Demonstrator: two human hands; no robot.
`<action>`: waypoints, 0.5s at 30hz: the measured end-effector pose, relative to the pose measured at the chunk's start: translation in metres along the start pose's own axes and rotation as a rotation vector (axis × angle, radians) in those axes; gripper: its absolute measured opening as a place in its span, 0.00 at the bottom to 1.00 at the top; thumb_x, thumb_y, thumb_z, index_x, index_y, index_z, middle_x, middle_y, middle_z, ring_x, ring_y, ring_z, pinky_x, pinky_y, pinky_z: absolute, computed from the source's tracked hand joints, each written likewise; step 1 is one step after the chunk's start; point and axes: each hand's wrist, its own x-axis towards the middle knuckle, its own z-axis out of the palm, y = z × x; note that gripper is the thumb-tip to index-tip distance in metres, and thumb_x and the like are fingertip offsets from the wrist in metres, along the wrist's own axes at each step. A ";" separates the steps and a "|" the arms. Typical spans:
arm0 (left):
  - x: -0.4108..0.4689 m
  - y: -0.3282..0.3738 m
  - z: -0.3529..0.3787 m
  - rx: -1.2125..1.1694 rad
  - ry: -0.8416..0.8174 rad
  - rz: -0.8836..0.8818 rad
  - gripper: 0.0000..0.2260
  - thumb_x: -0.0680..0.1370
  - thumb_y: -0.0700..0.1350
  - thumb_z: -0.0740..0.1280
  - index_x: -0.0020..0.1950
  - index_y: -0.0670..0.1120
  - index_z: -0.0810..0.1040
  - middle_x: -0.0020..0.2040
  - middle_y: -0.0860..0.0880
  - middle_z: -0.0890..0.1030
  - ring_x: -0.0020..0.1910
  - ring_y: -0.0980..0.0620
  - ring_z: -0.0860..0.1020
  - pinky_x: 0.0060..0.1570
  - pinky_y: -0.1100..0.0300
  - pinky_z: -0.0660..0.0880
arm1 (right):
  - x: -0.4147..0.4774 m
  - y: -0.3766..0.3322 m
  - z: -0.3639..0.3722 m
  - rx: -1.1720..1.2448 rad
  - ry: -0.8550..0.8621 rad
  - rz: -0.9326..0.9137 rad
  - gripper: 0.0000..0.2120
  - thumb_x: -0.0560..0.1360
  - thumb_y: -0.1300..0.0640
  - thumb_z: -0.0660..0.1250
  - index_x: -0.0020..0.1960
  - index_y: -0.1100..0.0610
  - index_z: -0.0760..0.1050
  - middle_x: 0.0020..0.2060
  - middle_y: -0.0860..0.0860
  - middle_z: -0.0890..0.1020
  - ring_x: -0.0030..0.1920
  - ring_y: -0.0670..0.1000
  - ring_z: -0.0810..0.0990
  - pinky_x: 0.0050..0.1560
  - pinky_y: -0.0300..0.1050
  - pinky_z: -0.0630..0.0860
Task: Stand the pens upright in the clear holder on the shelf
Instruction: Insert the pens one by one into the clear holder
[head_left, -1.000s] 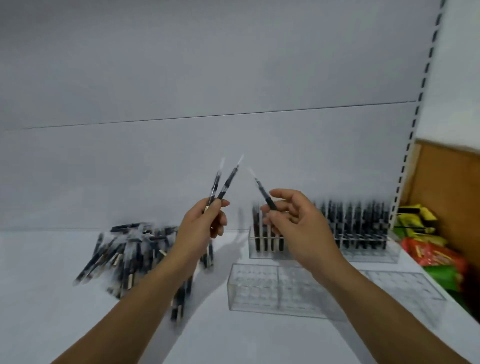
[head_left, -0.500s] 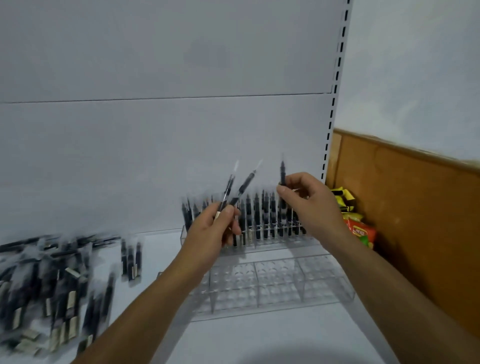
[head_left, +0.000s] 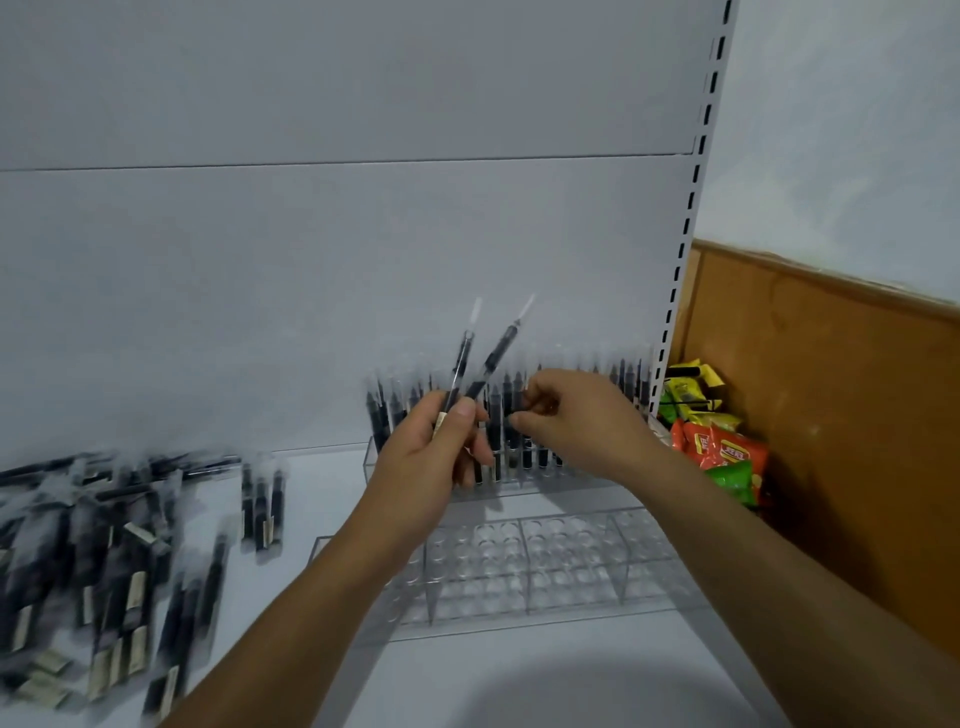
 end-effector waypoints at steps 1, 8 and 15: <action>0.000 0.000 0.000 0.001 -0.002 -0.002 0.11 0.83 0.49 0.56 0.50 0.46 0.76 0.34 0.51 0.80 0.32 0.54 0.73 0.35 0.62 0.70 | 0.001 -0.001 0.001 -0.044 -0.013 -0.003 0.08 0.76 0.47 0.69 0.42 0.47 0.72 0.34 0.41 0.76 0.39 0.47 0.77 0.41 0.43 0.72; -0.001 0.000 0.000 0.000 -0.015 -0.006 0.11 0.83 0.49 0.57 0.50 0.47 0.76 0.34 0.52 0.80 0.32 0.53 0.73 0.36 0.60 0.70 | 0.004 -0.008 -0.002 -0.237 -0.028 0.036 0.12 0.76 0.43 0.66 0.40 0.49 0.74 0.32 0.45 0.77 0.37 0.48 0.76 0.38 0.43 0.70; -0.002 0.002 0.000 0.012 -0.011 -0.023 0.11 0.83 0.50 0.57 0.50 0.47 0.76 0.34 0.52 0.80 0.32 0.53 0.73 0.37 0.58 0.71 | -0.004 -0.011 0.001 -0.358 -0.094 0.045 0.13 0.76 0.41 0.65 0.44 0.50 0.80 0.38 0.46 0.81 0.41 0.48 0.79 0.42 0.42 0.74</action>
